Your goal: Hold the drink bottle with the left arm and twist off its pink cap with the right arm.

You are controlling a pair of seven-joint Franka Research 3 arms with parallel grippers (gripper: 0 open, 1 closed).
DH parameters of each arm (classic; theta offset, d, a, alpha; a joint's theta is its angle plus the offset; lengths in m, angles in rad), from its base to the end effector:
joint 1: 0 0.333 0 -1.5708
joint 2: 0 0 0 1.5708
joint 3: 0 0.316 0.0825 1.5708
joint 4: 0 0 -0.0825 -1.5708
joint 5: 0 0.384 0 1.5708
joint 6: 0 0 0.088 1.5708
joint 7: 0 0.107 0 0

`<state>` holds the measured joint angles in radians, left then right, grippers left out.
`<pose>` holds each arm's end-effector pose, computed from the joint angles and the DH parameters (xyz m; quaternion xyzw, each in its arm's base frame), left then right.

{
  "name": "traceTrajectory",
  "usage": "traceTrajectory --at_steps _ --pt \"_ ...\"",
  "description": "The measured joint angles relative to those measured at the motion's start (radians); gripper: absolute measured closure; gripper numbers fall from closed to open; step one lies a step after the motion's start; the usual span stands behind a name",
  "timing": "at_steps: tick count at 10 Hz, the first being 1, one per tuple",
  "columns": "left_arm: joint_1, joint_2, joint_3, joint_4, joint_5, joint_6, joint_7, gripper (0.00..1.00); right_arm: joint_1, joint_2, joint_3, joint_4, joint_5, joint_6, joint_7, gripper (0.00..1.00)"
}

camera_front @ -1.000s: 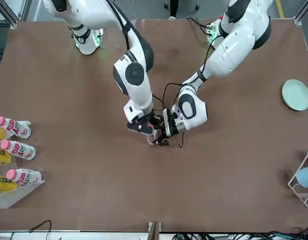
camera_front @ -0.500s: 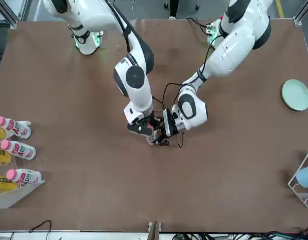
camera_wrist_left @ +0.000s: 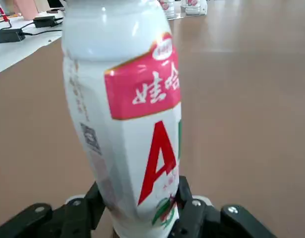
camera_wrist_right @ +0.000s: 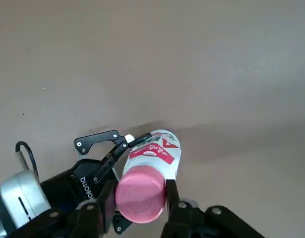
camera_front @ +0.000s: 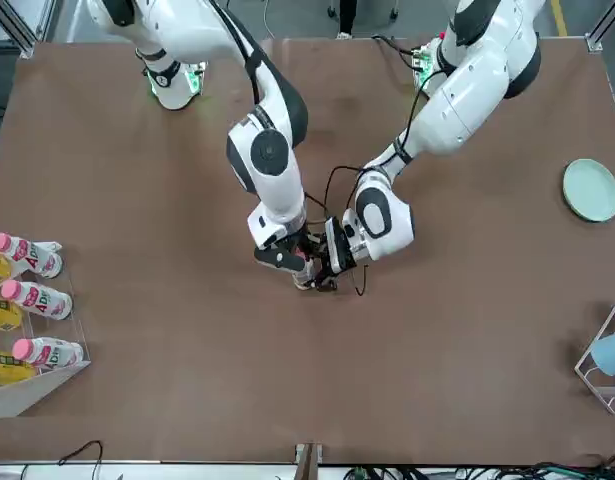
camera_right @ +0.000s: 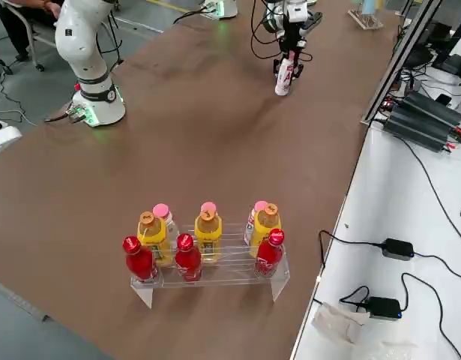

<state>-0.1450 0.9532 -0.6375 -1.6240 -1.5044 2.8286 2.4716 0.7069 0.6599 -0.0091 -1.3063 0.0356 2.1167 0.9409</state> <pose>0.5496 -0.3996 0.1327 0.6513 -0.5768 0.3892 0.3028 0.5711 0.4832 0.3677 -0.9889 0.1278 -0.0417 0.0639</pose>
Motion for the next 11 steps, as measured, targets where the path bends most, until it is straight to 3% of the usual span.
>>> traceTrajectory --at_steps 5,11 --pt "0.000 0.000 0.000 0.000 0.000 0.000 0.000 0.40 0.000 0.000 -0.001 0.000 0.000 -0.001 0.000 0.48" --pt "0.000 0.000 0.000 0.000 -0.001 0.000 0.000 0.40 0.000 0.000 -0.002 0.007 0.000 -0.002 0.000 0.52"
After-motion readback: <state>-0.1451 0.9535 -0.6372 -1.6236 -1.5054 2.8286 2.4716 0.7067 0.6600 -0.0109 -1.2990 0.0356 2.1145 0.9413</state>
